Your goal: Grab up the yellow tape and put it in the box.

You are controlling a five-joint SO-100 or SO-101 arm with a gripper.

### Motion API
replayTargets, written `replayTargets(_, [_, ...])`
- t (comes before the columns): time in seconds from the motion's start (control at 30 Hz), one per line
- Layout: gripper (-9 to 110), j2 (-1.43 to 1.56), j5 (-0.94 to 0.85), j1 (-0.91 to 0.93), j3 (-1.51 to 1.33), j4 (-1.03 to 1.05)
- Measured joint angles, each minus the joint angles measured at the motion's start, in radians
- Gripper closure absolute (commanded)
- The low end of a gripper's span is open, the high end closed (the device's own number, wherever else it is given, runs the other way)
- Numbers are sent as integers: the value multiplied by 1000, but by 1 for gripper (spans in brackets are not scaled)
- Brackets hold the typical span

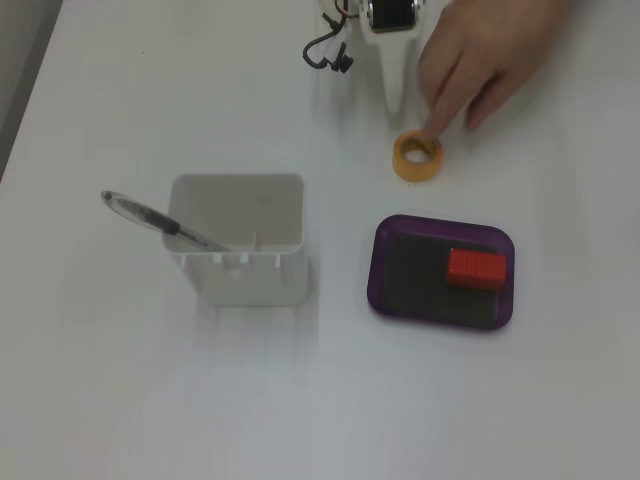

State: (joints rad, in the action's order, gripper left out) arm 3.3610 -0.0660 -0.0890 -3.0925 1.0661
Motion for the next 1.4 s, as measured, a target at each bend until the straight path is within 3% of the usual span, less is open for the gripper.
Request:
replayTargets(1.03, [99, 0, -3, -54, 0, 0])
replayTargets(1.2, [99, 0, -3, -52, 0, -94])
replayTargets(1.4, [98, -11, 15, -48, 169, -141])
